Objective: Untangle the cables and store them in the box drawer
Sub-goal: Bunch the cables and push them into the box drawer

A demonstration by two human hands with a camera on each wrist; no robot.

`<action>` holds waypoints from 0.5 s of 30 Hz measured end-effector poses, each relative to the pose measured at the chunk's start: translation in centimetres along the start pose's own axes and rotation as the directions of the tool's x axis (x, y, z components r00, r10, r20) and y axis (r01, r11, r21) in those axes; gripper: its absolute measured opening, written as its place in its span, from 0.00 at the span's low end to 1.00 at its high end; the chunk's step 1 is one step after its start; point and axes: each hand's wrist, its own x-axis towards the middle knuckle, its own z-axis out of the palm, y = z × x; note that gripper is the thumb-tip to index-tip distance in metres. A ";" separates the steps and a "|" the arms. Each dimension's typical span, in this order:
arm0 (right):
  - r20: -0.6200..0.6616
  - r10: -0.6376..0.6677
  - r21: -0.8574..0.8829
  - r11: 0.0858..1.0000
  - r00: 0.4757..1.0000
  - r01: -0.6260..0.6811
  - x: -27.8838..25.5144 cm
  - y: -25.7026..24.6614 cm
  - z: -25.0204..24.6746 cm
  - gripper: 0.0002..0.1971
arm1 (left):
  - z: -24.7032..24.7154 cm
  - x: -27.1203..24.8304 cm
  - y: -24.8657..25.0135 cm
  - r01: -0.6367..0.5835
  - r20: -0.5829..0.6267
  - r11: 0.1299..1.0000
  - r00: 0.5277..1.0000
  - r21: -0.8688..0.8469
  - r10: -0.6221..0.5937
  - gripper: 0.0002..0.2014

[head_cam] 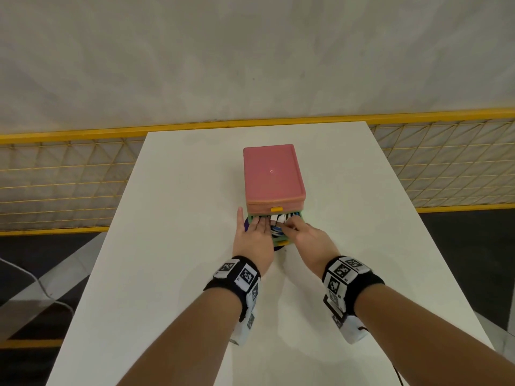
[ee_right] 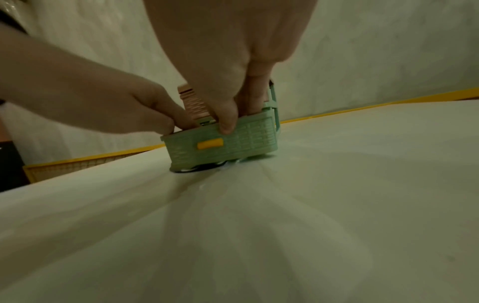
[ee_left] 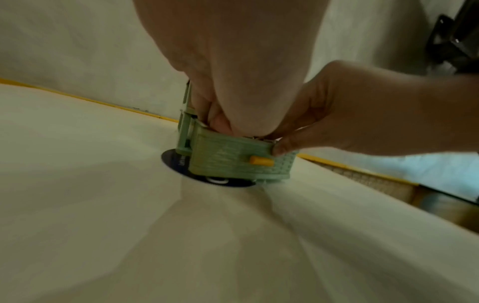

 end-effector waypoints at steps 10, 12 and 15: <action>-0.018 0.028 -0.040 0.999 0.999 -0.029 2.5 -0.4 0.3 0.21 | -2.2 0.7 -3.5 -0.085 -0.529 0.850 0.813 -0.520 -0.243 0.28; -0.076 0.032 0.073 0.997 0.997 -0.027 2.5 0.0 0.7 0.18 | -2.1 1.2 -4.0 -0.075 -0.405 0.846 0.898 -0.528 -0.173 0.33; -0.341 0.199 0.358 0.931 0.919 -0.069 1.2 0.9 1.8 0.11 | -1.1 1.6 -4.5 -0.078 -0.283 0.782 0.951 -0.619 -0.128 0.35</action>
